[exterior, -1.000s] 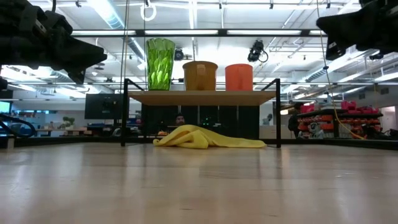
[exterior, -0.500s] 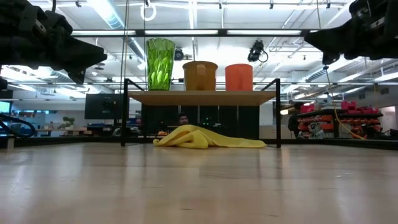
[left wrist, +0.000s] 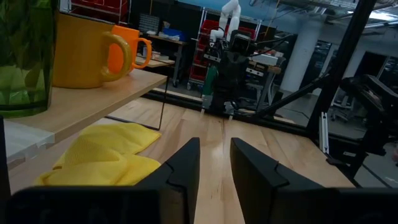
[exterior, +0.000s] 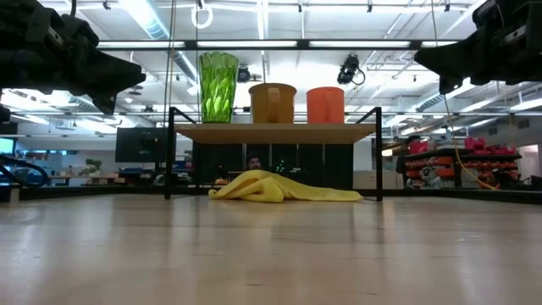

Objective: Stack small to large cups/mugs on shelf
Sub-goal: Return to Home Position

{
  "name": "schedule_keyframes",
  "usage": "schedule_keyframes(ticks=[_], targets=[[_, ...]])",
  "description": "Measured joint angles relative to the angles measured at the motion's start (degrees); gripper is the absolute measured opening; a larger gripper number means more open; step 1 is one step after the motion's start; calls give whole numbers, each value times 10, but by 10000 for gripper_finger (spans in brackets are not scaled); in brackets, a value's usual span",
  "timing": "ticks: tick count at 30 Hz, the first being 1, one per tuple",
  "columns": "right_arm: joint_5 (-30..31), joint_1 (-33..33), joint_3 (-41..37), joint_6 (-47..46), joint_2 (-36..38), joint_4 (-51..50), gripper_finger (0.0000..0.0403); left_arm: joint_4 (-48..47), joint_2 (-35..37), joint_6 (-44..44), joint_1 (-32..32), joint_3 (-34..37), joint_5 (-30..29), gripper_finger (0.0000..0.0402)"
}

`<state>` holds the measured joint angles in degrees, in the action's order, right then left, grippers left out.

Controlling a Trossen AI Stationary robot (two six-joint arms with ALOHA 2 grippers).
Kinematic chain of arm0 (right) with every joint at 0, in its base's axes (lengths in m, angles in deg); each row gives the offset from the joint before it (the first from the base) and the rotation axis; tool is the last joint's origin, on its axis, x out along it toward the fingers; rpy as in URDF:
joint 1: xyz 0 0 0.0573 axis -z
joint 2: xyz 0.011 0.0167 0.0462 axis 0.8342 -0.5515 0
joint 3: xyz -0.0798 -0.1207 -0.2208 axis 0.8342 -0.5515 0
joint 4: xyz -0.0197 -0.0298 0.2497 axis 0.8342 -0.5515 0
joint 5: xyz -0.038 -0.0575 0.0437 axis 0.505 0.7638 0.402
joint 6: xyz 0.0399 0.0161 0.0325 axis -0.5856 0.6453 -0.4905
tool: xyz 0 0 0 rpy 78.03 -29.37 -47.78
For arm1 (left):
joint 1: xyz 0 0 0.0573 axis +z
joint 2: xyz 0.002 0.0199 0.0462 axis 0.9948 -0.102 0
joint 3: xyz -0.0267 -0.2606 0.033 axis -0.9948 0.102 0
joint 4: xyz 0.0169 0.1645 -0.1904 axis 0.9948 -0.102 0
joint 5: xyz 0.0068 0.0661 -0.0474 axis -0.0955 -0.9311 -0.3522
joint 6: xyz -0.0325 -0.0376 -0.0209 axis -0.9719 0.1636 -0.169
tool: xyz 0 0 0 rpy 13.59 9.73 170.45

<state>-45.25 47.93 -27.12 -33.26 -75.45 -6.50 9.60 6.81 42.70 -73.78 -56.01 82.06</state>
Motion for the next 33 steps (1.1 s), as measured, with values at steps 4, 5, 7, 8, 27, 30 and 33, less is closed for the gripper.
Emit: schedule_keyframes(ticks=[4, 5, 7, 8, 27, 30, 33], targets=[[0, 0, 0, 4, 0, -26, 18, 0, 0, 0, 0, 0, 0, 100], [0, 0, 0, 11, 0, -34, 18, 0, 0, 0, 0, 0, 0, 100], [0, 0, 0, 13, 0, -50, 18, 0, 0, 0, 0, 0, 0, 99], [0, 0, 0, 11, 0, -55, 18, 0, 0, 0, 0, 0, 0, 98], [0, 0, 0, 9, 0, -62, 18, 0, 0, 0, 0, 0, 0, 95], [0, 0, 0, 9, 0, -61, 18, 0, 0, 0, 0, 0, 0, 94], [0, 0, 0, 9, 0, -61, 18, 0, 0, 0, 0, 0, 0, 97]])
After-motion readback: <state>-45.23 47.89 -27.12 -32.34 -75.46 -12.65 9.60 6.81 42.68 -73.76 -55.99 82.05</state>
